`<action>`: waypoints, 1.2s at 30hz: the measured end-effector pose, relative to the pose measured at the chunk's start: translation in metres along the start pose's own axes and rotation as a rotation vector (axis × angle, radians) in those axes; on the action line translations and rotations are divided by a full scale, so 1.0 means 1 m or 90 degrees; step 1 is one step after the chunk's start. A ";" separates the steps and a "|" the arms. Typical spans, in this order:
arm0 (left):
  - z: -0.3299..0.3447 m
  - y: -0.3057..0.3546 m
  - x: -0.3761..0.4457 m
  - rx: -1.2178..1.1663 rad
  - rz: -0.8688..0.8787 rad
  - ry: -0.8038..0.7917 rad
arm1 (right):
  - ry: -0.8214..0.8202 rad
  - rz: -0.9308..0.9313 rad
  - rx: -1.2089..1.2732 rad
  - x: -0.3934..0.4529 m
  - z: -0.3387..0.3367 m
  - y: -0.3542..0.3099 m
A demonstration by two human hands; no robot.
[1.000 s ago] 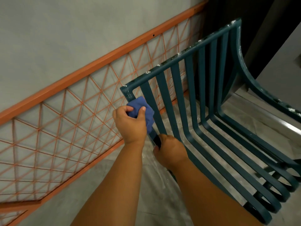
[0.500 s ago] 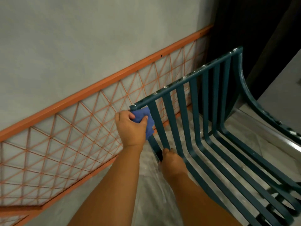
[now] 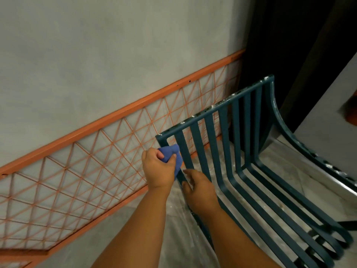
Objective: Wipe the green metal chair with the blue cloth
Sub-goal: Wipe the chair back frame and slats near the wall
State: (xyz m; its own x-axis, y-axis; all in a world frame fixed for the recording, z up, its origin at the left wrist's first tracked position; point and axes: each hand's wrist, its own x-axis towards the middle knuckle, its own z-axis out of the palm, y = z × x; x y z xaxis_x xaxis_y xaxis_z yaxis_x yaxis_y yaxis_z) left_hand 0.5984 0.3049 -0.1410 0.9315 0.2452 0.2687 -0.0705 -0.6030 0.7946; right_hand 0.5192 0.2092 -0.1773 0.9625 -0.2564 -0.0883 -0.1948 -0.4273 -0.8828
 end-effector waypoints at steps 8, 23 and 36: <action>-0.029 0.023 0.013 -0.110 0.032 -0.023 | 0.023 -0.117 0.142 0.024 -0.001 -0.066; -0.028 -0.008 0.085 -0.075 0.114 -0.212 | 0.089 -0.317 -0.316 0.099 0.032 -0.083; -0.014 0.002 0.075 -0.122 0.171 -0.308 | 0.087 -0.351 -0.281 0.119 0.004 -0.063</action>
State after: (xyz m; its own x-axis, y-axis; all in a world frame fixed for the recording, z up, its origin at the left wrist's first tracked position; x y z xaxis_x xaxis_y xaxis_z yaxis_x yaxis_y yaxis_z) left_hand 0.6629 0.3328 -0.1115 0.9256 -0.2997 0.2313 -0.3486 -0.4364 0.8295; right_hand 0.6471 0.2086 -0.1342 0.9159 0.0040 0.4014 0.2275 -0.8289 -0.5110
